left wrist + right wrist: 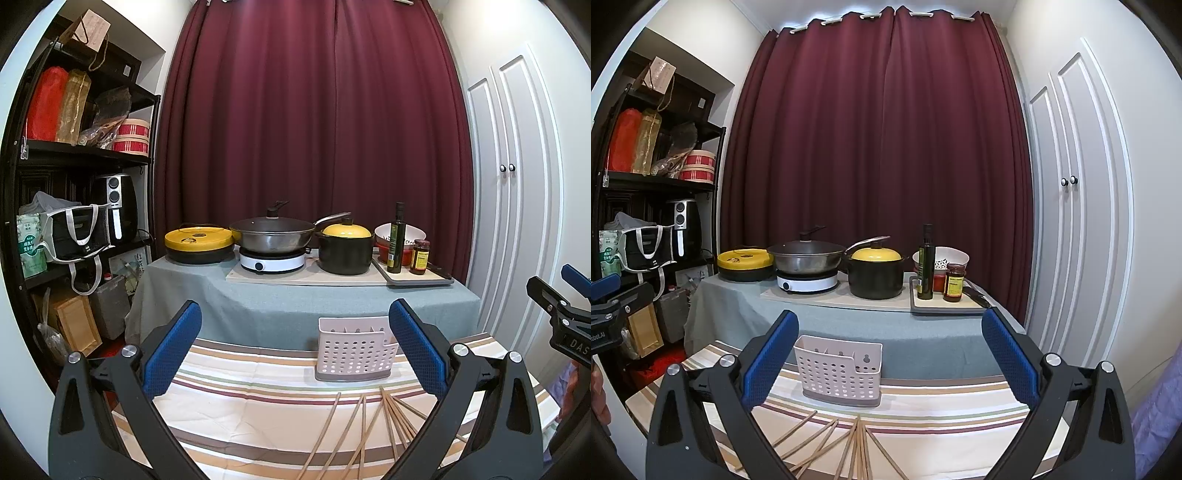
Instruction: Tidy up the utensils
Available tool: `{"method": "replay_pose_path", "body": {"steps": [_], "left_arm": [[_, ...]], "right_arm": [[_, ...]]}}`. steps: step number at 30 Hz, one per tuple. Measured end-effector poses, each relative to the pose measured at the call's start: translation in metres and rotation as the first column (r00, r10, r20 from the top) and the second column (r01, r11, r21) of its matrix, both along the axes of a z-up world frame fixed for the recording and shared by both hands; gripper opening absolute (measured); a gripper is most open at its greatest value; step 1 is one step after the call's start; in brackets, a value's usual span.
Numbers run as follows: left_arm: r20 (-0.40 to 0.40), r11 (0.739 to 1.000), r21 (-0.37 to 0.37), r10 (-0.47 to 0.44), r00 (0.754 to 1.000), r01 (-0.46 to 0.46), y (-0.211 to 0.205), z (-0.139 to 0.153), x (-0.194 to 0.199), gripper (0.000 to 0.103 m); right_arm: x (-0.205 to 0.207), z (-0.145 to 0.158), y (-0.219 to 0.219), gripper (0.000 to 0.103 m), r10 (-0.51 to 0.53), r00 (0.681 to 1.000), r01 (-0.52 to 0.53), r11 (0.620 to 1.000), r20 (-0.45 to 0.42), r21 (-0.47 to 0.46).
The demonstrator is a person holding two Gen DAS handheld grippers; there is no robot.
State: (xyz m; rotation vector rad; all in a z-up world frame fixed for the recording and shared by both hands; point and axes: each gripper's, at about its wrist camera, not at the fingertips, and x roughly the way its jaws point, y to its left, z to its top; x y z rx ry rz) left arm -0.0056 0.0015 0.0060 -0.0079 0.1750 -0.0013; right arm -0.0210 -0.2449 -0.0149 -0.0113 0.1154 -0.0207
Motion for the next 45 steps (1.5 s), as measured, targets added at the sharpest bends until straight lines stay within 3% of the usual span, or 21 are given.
{"method": "replay_pose_path", "body": {"steps": [45], "left_arm": [[-0.007, 1.0, -0.002, -0.005, 1.0, 0.005, -0.002, -0.0052, -0.0063, 0.099]], "right_arm": [[0.0015, -0.0034, -0.0006, 0.097, 0.001, 1.0, -0.001, 1.0, 0.002, -0.002]]}}
